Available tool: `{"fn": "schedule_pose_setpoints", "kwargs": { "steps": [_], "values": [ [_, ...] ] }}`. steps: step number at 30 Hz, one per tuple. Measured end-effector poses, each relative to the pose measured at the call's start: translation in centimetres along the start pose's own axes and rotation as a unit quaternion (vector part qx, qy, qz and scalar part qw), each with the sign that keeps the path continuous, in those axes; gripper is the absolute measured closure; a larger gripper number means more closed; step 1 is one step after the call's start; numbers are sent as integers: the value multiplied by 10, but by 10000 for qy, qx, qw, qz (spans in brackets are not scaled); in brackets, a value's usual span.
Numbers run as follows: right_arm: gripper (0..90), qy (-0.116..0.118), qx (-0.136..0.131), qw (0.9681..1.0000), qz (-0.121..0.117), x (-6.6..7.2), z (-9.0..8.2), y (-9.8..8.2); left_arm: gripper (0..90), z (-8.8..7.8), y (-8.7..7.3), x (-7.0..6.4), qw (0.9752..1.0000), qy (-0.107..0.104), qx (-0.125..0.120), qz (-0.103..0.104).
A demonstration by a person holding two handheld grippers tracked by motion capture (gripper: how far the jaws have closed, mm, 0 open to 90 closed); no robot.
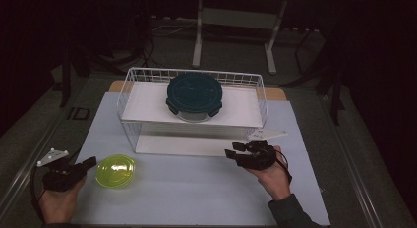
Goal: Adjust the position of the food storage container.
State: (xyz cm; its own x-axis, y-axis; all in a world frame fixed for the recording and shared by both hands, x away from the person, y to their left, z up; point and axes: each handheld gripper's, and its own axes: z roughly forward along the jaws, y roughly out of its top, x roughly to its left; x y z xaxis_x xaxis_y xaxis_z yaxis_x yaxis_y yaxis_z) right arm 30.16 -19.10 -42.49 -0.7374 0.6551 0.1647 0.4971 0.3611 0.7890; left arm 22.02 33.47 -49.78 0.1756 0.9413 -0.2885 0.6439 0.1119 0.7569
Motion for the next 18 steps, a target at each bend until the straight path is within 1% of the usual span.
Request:
{"fn": "schedule_pose_setpoints", "kwargs": {
  "steps": [4,6,9,12,15,18],
  "values": [
    [561,7,-1,10000,-17,0,1,0,900,4,-7,4,9999,-43,111,-21],
    [561,13,2,10000,-16,1,1,0,900,7,-11,6,9998,-99,147,-95],
    [560,21,-11,10000,-8,2,1,0,900,8,-16,9,9994,-231,69,-247],
    [560,28,-19,10000,-8,2,1,1,900,7,-19,12,9992,-238,34,-306],
    [559,27,-10,10000,-19,2,2,0,900,6,-20,13,9993,-207,38,-305],
    [559,28,-5,10000,-29,3,2,1,898,5,-21,12,9995,-195,29,-242]
  ]
}}
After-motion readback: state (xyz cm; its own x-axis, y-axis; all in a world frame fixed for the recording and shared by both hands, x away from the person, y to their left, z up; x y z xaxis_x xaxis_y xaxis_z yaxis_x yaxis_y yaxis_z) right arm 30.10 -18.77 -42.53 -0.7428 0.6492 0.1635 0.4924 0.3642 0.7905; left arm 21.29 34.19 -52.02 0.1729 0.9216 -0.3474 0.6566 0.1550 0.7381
